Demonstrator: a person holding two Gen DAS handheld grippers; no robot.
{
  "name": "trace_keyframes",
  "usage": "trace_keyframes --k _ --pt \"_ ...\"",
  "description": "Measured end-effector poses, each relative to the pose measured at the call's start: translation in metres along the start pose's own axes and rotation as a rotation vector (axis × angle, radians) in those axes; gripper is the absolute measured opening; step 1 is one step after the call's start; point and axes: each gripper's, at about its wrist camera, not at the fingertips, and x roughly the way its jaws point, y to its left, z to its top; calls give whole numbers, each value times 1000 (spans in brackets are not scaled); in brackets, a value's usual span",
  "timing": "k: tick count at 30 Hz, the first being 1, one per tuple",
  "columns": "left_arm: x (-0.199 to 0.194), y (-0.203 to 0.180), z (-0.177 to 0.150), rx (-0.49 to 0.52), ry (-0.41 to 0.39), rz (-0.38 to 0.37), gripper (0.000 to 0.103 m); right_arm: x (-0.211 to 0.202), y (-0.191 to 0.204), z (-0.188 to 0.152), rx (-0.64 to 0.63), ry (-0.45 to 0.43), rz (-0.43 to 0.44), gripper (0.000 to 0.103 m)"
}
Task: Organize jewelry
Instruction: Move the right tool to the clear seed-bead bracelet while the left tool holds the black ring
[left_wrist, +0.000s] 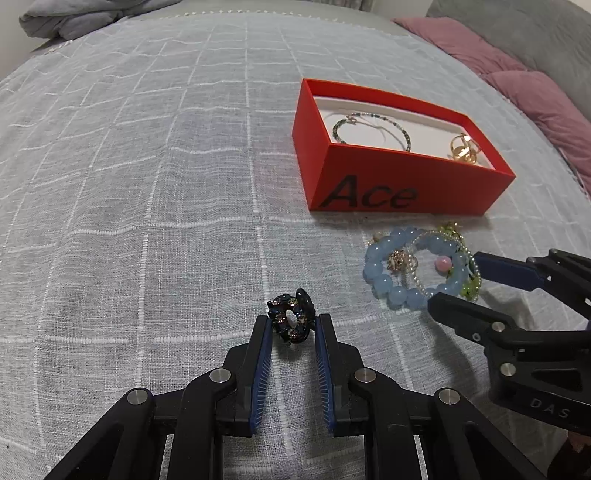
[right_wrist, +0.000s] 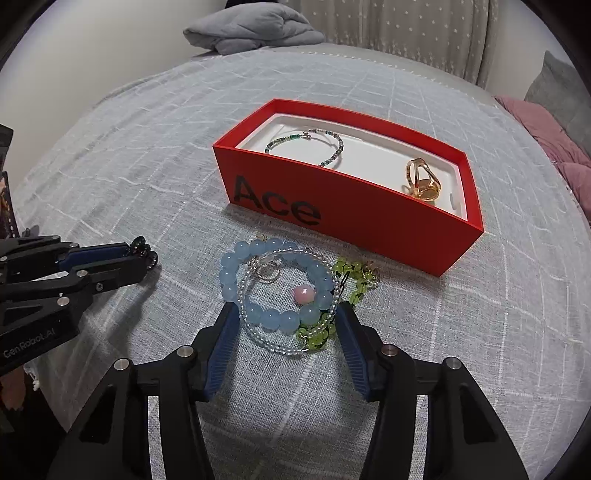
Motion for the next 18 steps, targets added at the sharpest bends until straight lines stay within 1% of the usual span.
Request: trace_keyframes --k 4,6,9,12,15,18 --pt "-1 -2 1 -1 -5 -3 19 -6 -1 -1 4 -11 14 55" --pt "0 -3 2 0 -5 -4 19 -10 -2 -2 2 -16 20 51" --pt "1 -3 2 1 -3 -4 19 -12 -3 -2 4 -20 22 51" --pt "1 -3 2 0 -3 -2 19 -12 -3 -4 -1 -19 48 53" --pt "1 1 2 -6 -3 2 19 -13 4 -6 -37 -28 63 61" --pt "0 3 1 -14 -3 3 19 -17 16 -8 -88 -45 83 62"
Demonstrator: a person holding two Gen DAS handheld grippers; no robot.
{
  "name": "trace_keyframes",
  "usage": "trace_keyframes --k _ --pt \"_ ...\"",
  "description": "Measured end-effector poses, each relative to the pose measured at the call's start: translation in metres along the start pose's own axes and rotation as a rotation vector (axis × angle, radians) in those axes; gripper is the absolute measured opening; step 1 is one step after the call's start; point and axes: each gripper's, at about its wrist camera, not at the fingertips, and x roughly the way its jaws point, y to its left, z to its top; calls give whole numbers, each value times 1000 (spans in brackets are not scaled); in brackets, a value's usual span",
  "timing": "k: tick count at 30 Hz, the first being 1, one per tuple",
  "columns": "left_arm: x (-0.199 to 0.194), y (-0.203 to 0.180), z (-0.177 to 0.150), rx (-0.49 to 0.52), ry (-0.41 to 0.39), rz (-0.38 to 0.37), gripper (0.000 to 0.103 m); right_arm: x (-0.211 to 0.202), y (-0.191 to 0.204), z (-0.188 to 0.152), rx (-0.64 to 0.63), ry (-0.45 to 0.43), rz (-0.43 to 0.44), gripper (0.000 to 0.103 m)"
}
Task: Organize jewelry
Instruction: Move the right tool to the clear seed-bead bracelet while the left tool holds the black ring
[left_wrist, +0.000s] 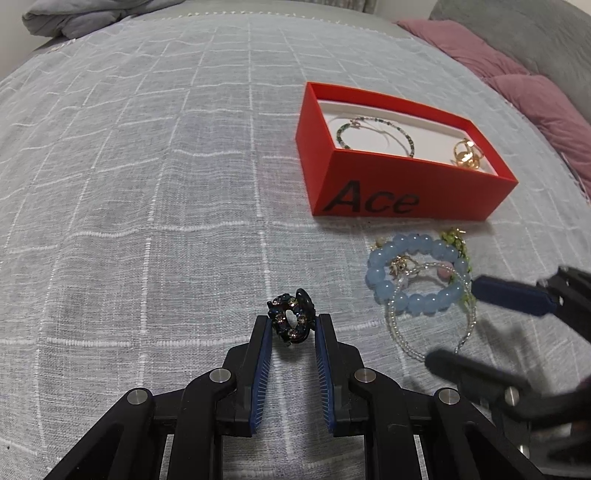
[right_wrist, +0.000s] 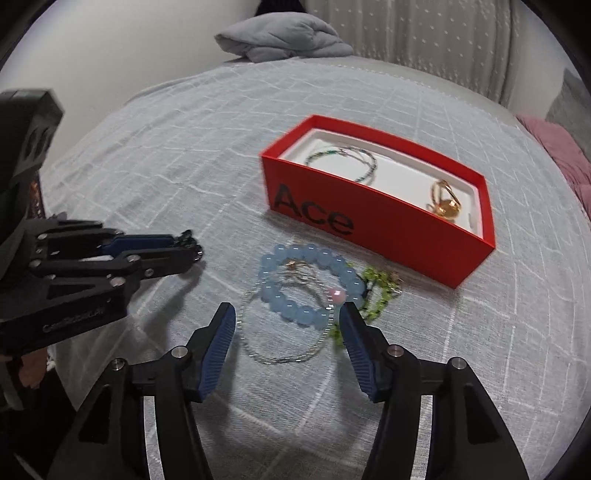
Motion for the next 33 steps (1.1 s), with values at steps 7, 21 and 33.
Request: trace_keyframes --k 7,21,33 --pt "-1 1 -1 2 2 -3 19 -1 7 -15 46 66 68 62" --pt "6 -2 3 3 14 -6 19 21 13 -14 64 55 -28 77" --pt "4 3 2 -4 9 -2 19 36 14 1 72 24 -102 64"
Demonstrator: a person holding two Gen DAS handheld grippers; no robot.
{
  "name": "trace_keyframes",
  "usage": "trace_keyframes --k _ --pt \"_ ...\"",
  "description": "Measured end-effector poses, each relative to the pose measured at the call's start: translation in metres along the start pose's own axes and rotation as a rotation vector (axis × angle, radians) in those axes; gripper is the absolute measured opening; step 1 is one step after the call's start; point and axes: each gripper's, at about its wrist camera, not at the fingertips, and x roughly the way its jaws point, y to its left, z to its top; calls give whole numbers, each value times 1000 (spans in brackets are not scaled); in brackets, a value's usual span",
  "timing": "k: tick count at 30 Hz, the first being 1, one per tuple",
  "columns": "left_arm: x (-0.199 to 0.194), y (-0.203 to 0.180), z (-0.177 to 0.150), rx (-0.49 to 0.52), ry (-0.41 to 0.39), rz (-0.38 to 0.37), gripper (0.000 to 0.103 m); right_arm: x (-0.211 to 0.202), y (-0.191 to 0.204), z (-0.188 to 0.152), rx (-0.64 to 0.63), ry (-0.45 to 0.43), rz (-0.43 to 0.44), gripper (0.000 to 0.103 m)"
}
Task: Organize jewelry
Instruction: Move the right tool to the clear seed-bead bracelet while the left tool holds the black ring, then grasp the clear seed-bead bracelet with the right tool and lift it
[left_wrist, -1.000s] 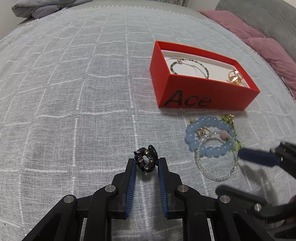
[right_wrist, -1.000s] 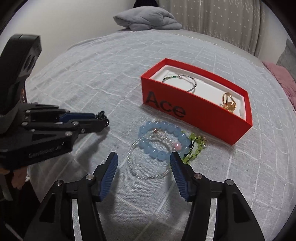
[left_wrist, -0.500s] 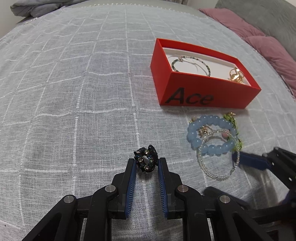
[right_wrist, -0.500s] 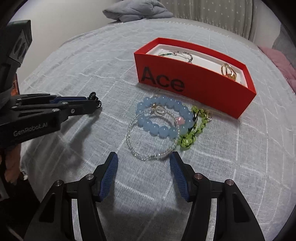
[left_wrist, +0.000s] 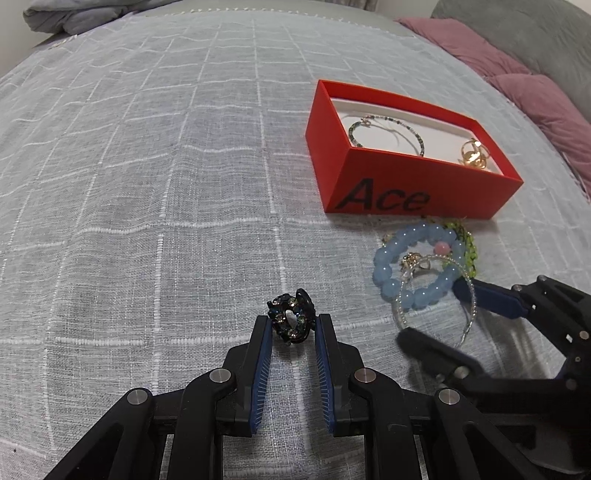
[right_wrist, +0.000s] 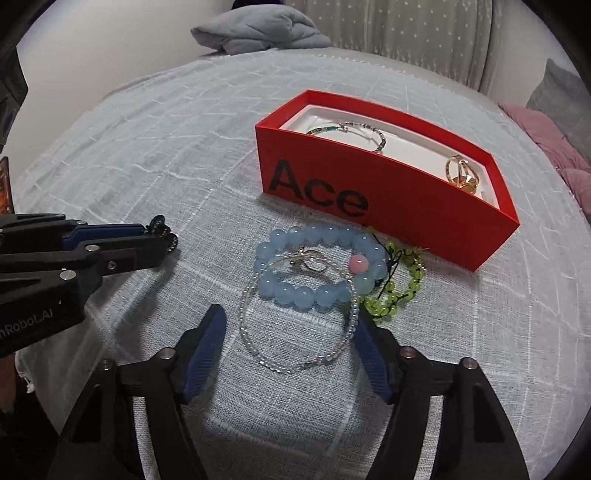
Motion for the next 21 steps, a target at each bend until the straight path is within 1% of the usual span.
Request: trace_keyframes --k 2,4,5,8,10,12,15,19,21 --pt "0 0 0 2 -2 0 19 -3 -5 -1 4 -2 4 60" --pt "0 -1 0 4 -7 2 19 -5 -9 -1 10 0 13 53" --pt "-1 -2 1 7 -10 3 19 -6 -11 -2 10 0 13 47" --pt "-2 -4 1 13 -18 6 19 -10 -16 -2 24 0 45 46" --pt "-2 -6 1 17 -21 4 19 -13 -21 -4 39 2 65 43" --pt "-2 -6 2 18 -21 4 19 -16 -23 -5 48 4 83 38" --pt "-1 -8 2 20 -19 5 19 -22 -26 -7 52 -1 105 33" --pt "0 -8 2 24 -16 7 19 -29 -30 -10 71 -5 132 33" --pt "0 -9 2 25 -15 8 19 -32 -33 -10 84 -6 143 29"
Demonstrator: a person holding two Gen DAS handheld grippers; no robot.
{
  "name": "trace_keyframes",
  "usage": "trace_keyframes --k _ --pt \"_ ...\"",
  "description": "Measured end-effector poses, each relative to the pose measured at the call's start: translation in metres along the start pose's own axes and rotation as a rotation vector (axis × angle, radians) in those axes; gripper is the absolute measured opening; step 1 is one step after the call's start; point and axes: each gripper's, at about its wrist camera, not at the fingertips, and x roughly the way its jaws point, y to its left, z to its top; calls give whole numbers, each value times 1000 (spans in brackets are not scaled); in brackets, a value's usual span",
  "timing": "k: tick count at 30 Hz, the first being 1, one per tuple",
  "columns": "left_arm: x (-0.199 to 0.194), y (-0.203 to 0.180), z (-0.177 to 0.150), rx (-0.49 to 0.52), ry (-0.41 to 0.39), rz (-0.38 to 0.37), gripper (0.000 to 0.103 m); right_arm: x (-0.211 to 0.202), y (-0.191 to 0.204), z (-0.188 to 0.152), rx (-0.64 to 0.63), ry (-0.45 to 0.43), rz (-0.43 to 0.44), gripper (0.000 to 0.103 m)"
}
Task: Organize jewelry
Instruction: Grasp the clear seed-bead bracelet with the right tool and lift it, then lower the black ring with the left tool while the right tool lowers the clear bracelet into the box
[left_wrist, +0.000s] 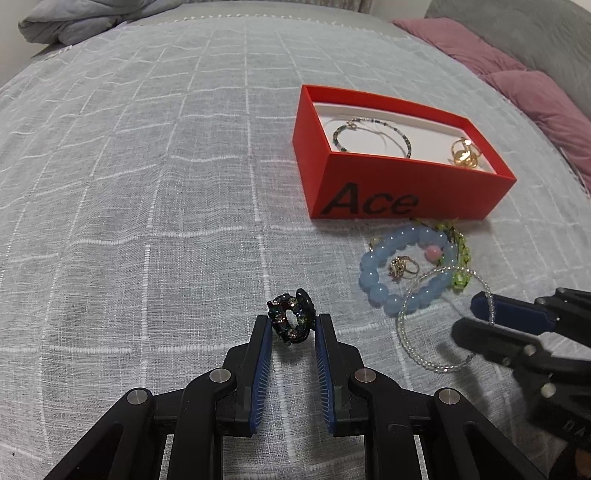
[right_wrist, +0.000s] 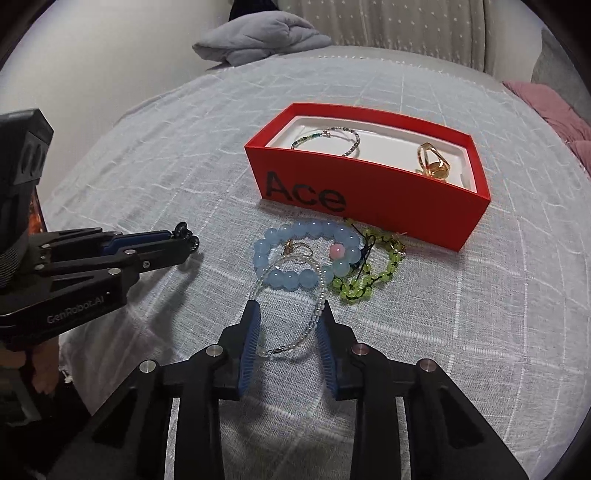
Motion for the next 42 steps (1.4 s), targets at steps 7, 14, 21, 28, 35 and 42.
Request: trace_keyframes --k 7,14,21,28,35,42 --pt "1 0 1 0 2 2 19 -5 -13 2 50 9 30 10" --pt "-2 -4 3 2 -13 -5 19 -12 -13 3 51 -5 45 4" --pt "-14 -10 15 8 -71 -24 19 -34 -16 17 35 -90 22 4" --pt "-19 -22 34 17 -133 -39 19 -55 -35 34 82 -177 -6 4" --pt "-15 -38 50 27 -172 -46 19 -70 -55 54 128 -244 -22 4" --pt "-7 -47 65 30 -207 -57 19 -71 -70 70 177 -273 -17 4"
